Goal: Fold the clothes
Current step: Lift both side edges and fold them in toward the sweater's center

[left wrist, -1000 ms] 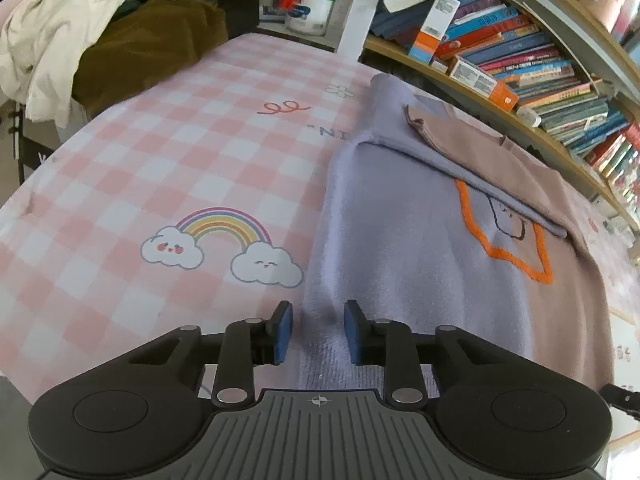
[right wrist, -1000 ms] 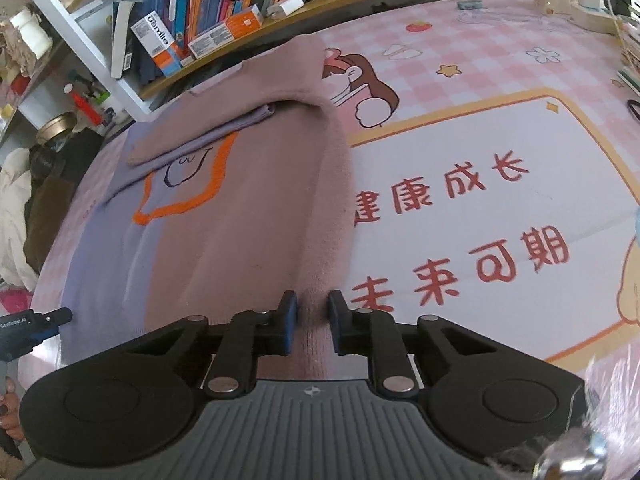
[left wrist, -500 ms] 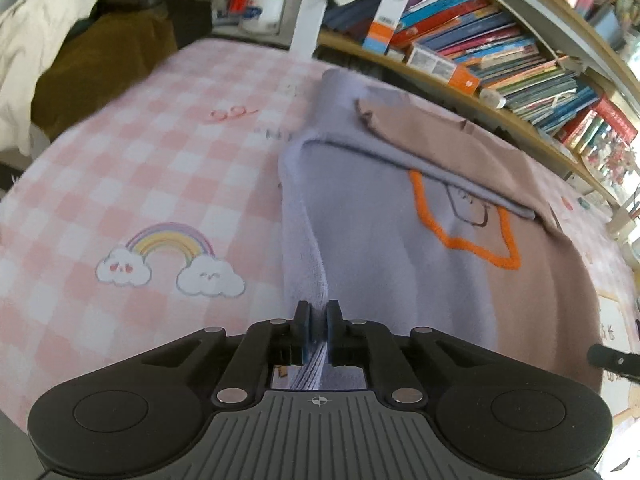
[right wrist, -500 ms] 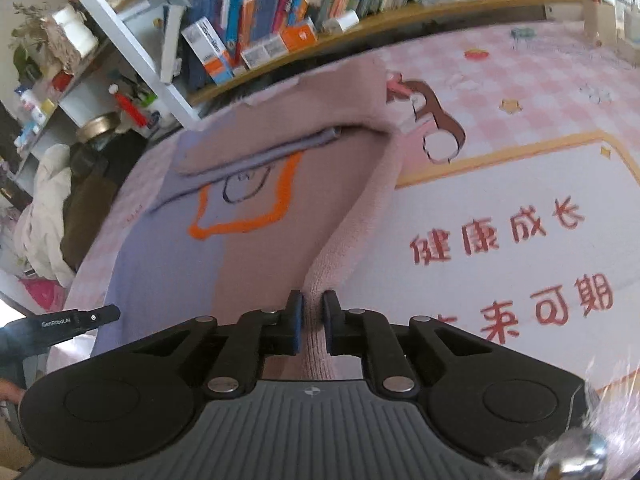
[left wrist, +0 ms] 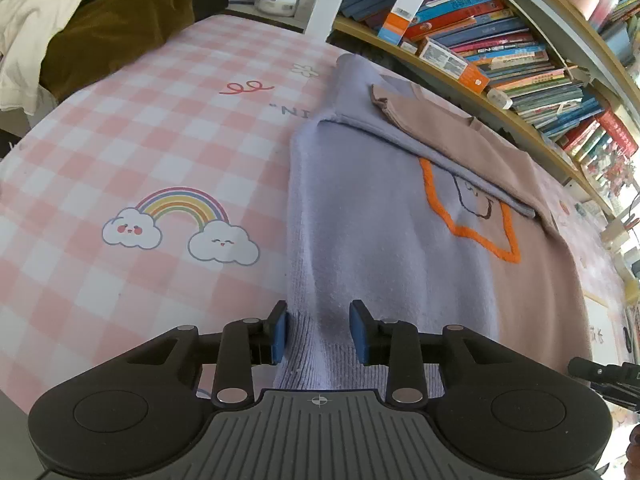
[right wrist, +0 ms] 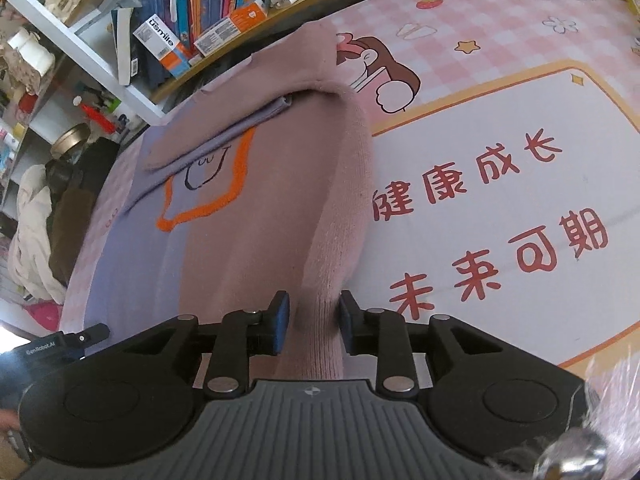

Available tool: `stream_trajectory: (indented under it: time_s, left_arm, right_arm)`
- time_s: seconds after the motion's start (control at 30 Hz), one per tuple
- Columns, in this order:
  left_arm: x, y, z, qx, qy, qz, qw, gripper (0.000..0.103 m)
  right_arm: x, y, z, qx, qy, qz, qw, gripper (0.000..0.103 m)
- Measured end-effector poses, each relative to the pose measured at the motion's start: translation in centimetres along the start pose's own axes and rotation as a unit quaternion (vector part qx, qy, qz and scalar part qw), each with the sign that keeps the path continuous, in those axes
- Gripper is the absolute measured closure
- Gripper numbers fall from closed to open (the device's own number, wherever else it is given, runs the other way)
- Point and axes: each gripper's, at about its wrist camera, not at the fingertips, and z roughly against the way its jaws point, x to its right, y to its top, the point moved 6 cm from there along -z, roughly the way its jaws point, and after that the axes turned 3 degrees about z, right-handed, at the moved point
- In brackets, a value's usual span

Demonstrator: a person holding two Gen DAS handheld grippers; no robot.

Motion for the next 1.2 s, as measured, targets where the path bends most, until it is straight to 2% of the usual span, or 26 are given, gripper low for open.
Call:
stream_trajectory:
  time_s: [0.03,0.07,0.17,0.2,0.53,0.77,1.2]
  left_arm:
    - [-0.1,0.0,0.0,0.0,-0.001,0.003,1.0,0.075]
    - [-0.1,0.0,0.0,0.0,-0.001,0.006,1.0,0.077]
    - [-0.3,-0.1,-0.1,-0.003,0.001,0.017,0.9998,0.095]
    - [-0.4,-0.1,0.0,-0.003,0.002,0.023,0.9997,0.097]
    - [0.1,-1.3,2.0,0.005,-0.034,0.044,0.9985,0.099]
    - [0.5,-3.1,4.8,0.019,-0.057,0.069,0.9958,0.099]
    - [0.1,-7.5,6.6,0.016,-0.045,0.103,0.9935,0.099]
  right_arm:
    - [0.1,-0.1,-0.1,-0.003,0.001,-0.003,1.0,0.091]
    - [0.2,-0.2,-0.1,-0.003,0.002,-0.005,1.0,0.092]
    - [0.3,-0.2,0.0,-0.002,0.008,-0.007,1.0,0.093]
    - [0.4,-0.1,0.2,0.0,0.01,-0.006,1.0,0.093]
    - [1.1,0.1,3.5,0.031,0.025,-0.009,0.999,0.094]
    - [1.5,-1.6,6.2,0.029,0.046,-0.005,0.999,0.094]
    - [4.3,-6.6,8.7,-0.003,0.056,-0.02,0.998,0.094]
